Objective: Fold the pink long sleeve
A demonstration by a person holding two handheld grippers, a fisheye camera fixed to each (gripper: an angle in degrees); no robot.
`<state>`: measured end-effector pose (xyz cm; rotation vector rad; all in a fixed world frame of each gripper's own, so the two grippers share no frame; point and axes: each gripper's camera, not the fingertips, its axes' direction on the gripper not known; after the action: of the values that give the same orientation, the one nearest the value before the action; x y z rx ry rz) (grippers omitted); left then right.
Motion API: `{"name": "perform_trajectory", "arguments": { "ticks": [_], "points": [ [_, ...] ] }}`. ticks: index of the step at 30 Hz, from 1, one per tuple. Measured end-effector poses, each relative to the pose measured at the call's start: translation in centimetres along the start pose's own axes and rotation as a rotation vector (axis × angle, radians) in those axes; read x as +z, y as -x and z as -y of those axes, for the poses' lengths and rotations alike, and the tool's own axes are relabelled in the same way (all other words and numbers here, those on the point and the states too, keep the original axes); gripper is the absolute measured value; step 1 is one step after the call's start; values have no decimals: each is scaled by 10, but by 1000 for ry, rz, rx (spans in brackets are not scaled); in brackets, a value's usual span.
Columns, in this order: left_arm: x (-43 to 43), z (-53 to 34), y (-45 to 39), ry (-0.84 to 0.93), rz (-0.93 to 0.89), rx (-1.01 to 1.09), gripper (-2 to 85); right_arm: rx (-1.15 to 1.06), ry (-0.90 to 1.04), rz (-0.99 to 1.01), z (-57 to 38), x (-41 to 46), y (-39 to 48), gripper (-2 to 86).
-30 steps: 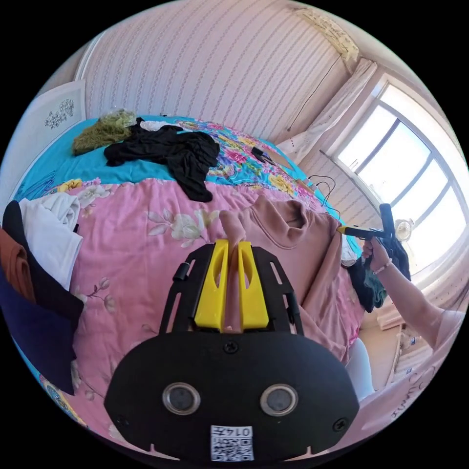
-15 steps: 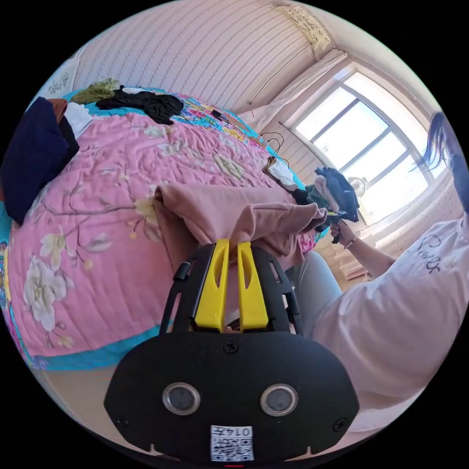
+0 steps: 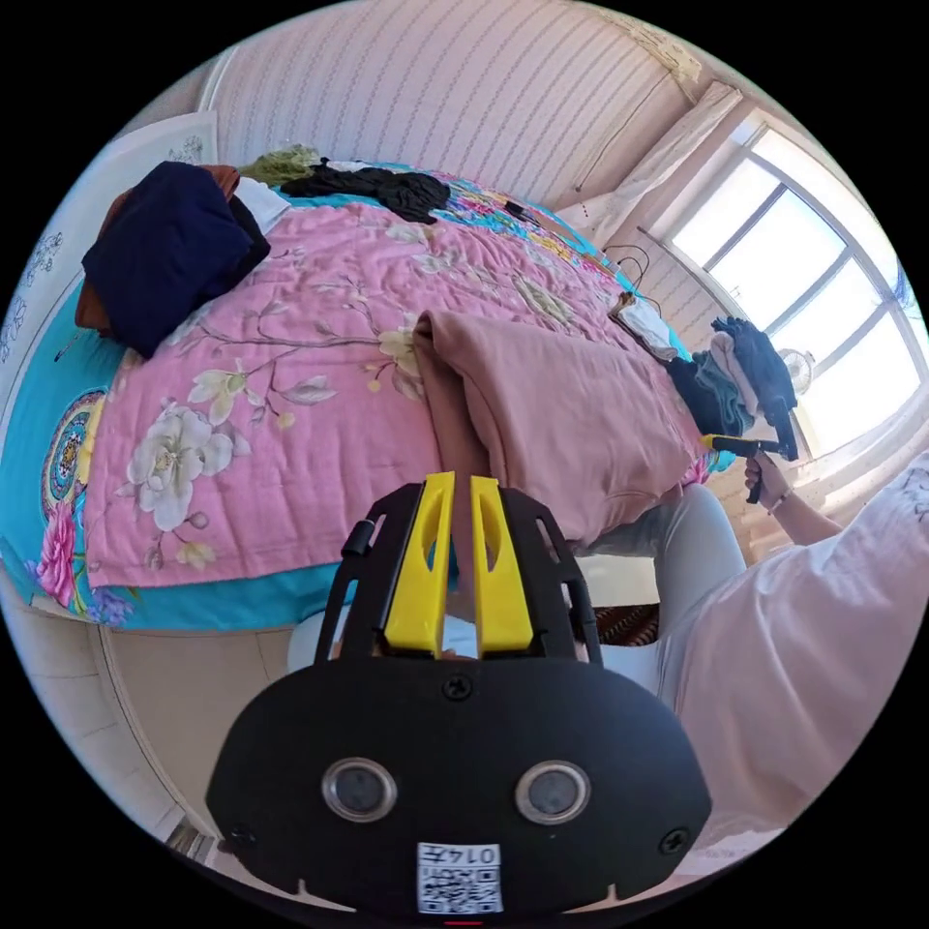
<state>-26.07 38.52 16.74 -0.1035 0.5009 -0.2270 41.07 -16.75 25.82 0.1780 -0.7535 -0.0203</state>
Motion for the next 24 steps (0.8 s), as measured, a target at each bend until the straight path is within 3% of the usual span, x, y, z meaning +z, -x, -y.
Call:
{"name": "perform_trajectory", "arguments": {
  "ticks": [2, 5, 8, 13, 16, 17, 24],
  "points": [
    [2, 19, 13, -67, -22, -67, 56, 58, -59, 120, 16, 5, -8, 176],
    [20, 51, 29, -122, -99, -149, 104, 74, -77, 229, 49, 20, -9, 195],
    [42, 80, 41, -161, -154, -245, 153, 68, -102, 192, 83, 33, -3, 200],
    [92, 105, 51, 20, -120, -301, 166, 144, -61, 98, 119, 71, -9, 204],
    [95, 101, 55, 19, -162, -288, 88, 158, -25, 140, 119, 92, -10, 158],
    [93, 99, 56, 26, -232, -287, 83, 113, -17, 155, 118, 90, -5, 129],
    [57, 86, 33, -51, -210, -116, 68, -80, 7, 168, 108, 80, 19, 55]
  ]
}}
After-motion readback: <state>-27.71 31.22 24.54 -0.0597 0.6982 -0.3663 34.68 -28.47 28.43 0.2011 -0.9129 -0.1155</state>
